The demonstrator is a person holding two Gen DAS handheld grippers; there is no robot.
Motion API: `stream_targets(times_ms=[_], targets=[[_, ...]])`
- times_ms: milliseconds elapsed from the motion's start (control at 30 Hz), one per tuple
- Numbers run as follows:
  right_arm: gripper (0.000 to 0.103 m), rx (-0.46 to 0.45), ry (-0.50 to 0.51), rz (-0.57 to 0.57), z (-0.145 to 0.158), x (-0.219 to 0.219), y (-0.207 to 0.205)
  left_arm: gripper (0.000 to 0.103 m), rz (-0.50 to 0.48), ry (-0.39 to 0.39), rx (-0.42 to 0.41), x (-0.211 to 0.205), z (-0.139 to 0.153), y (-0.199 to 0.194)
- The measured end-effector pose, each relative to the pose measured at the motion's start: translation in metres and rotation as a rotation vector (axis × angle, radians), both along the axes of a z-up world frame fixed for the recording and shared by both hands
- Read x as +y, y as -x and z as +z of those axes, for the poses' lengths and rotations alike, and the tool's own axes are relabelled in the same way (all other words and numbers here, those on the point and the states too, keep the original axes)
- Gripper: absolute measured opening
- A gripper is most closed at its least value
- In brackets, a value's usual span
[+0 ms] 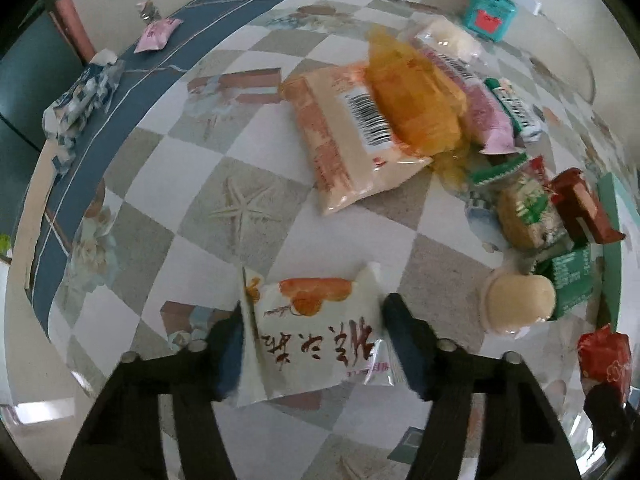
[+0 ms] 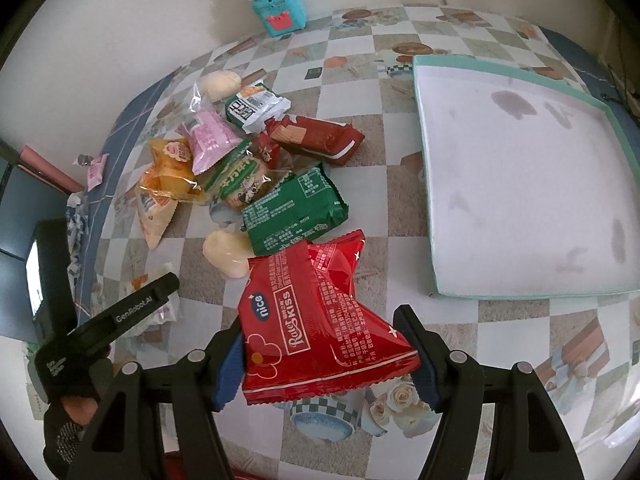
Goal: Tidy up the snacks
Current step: 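Carry both packets to the white tray and open both grippers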
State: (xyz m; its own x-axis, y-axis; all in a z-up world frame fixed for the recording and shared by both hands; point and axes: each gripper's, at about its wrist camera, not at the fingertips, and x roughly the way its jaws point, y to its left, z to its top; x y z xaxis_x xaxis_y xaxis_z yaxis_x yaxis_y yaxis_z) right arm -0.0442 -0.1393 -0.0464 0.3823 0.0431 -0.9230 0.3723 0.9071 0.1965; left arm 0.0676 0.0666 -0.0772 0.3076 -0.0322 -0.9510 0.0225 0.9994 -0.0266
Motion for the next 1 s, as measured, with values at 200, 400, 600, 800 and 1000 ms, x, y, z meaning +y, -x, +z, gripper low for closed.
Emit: stream_targets(times_ms=[200,400,600,800,1000], targets=[[0.071,-0.012,-0.007,-0.009,0.004,-0.004,0.002,0.057,0.029,0.023,-0.004,0.006,0.002,0.006],[0.071,-0.060,-0.022,-0.021,0.018,-0.010,0.007,0.057,0.056,0.046,-0.017,0.015,0.019,0.010],[0.071,-0.123,0.022,-0.052,0.038,-0.025,0.012,0.057,0.025,0.069,-0.030,-0.009,0.056,0.009],[0.071,-0.146,0.006,-0.192,0.042,-0.070,0.013,0.057,-0.078,0.082,-0.027,-0.074,0.083,0.008],[0.071,-0.153,0.041,-0.305,0.043,-0.117,0.021,0.058,-0.166,0.117,-0.007,-0.151,0.096,0.004]])
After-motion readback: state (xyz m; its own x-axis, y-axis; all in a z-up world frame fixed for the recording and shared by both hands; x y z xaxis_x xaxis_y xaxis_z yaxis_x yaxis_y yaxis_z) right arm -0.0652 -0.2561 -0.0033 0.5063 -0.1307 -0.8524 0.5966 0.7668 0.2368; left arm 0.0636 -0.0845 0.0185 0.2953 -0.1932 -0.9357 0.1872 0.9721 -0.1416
